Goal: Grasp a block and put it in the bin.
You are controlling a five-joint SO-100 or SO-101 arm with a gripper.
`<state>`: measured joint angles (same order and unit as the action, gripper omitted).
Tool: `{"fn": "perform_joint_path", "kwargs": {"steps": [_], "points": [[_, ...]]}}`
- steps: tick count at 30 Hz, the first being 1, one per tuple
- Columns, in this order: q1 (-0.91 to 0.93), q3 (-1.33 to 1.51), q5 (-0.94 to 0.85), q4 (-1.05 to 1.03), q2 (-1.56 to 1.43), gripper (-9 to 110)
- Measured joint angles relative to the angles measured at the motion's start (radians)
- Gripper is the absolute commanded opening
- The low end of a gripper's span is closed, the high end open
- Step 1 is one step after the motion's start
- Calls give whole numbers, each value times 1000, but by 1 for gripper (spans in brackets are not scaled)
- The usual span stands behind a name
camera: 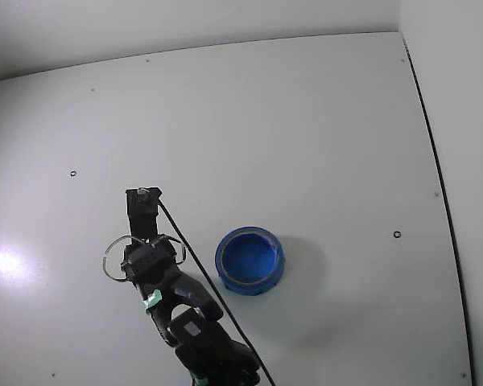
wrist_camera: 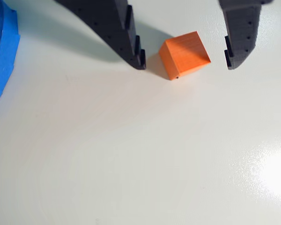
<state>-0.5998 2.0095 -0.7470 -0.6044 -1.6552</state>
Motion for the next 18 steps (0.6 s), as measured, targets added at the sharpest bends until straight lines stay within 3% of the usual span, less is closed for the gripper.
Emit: {"fn": "perform_joint_path", "kwargs": {"steps": [13, 18], "points": [[0, 0, -9, 3, 0, 21], [0, 0, -9, 3, 0, 1]]}}
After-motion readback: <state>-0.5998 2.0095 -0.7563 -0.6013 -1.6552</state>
